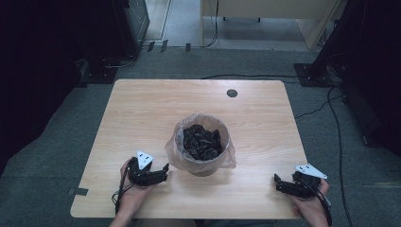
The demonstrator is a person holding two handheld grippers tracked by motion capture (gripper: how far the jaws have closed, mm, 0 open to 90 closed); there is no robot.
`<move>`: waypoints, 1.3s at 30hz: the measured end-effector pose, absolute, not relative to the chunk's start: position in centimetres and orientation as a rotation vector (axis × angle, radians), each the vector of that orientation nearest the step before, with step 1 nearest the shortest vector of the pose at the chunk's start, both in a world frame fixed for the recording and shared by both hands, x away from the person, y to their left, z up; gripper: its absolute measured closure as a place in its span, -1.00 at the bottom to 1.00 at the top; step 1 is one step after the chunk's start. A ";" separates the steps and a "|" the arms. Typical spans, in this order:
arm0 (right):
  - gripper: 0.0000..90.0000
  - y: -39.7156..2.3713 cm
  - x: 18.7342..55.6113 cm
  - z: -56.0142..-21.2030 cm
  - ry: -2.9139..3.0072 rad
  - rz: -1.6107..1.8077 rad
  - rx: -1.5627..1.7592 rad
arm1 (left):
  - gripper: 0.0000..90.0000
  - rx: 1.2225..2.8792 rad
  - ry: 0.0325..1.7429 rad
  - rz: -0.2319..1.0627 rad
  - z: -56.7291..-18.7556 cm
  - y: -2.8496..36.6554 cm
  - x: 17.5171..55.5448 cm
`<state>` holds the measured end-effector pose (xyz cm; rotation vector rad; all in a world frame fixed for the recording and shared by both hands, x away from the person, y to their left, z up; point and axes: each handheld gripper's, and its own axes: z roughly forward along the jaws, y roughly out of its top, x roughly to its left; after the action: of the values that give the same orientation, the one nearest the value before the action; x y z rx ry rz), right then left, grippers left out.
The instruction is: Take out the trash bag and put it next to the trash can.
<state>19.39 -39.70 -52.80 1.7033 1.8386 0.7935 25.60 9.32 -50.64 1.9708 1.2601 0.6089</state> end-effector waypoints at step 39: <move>-0.69 -29.3 19.9 -51.4 1.915 1.003 1.578 | 1.00 1.758 1.106 0.591 -47.7 7.5 25.5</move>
<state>19.90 -29.35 -51.40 1.5776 1.9153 1.0033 25.46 7.53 -47.72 1.7583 1.1061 0.5915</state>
